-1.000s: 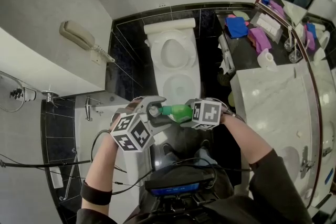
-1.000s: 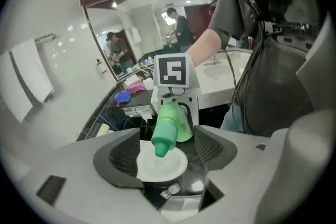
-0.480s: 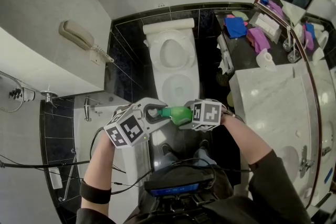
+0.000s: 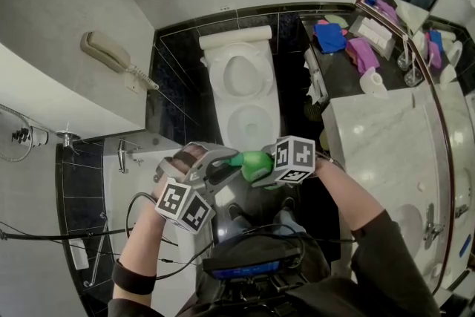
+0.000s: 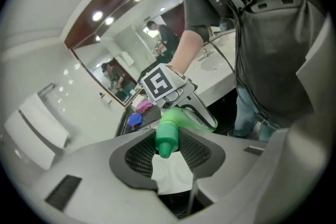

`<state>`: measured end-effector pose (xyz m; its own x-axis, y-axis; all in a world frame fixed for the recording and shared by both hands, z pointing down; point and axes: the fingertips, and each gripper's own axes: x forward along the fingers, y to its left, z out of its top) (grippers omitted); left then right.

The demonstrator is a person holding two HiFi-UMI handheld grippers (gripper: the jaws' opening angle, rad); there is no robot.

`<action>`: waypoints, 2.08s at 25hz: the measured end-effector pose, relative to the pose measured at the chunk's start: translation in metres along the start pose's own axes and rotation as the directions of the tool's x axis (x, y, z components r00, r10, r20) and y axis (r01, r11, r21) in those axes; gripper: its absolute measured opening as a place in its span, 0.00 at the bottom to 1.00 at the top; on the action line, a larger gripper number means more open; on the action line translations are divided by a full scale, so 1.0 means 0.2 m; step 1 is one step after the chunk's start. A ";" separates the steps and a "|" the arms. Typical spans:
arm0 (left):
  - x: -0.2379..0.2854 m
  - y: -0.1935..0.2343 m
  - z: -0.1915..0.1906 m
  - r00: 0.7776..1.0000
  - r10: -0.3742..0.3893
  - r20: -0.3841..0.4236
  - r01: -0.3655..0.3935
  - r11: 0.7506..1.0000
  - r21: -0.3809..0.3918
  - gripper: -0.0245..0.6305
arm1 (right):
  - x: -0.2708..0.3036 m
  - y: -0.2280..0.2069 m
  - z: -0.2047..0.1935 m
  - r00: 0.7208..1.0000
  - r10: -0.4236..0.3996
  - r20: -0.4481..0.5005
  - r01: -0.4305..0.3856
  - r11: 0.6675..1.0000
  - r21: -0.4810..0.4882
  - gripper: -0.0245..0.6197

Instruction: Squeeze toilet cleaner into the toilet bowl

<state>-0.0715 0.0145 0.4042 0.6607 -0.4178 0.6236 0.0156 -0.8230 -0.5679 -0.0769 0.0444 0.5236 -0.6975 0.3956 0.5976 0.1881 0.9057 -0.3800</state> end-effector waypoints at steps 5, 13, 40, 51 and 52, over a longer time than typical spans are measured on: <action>-0.03 -0.03 0.07 0.999 -0.003 0.048 -0.002 0.995 0.097 0.24 | 0.01 0.08 -0.02 0.993 0.112 0.022 -0.112 0.994 -0.013 0.33; -0.04 -0.06 0.16 0.997 0.052 0.056 -0.069 0.924 0.375 0.25 | -0.04 0.29 0.05 0.931 0.328 0.161 -0.331 0.944 -0.008 0.33; -0.01 0.08 0.00 0.964 -0.076 0.256 0.260 0.485 -0.835 0.48 | -0.02 0.01 0.00 0.998 0.008 0.062 -0.004 0.998 -0.063 0.33; 0.00 0.07 0.00 0.956 -0.098 0.277 0.283 0.562 -0.777 0.23 | -0.01 0.03 0.00 0.998 0.051 0.041 -0.048 0.997 -0.062 0.33; 0.00 0.06 0.01 0.959 -0.108 0.262 0.273 0.603 -0.750 0.23 | -0.01 0.04 -0.01 0.997 0.061 0.039 -0.059 0.997 -0.058 0.33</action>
<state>-0.0698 0.0049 0.3973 0.8288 -0.2106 0.5183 -0.3728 -0.8987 0.2311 -0.0740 0.0508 0.5211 -0.7111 0.4439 0.5452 0.2684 0.8881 -0.3731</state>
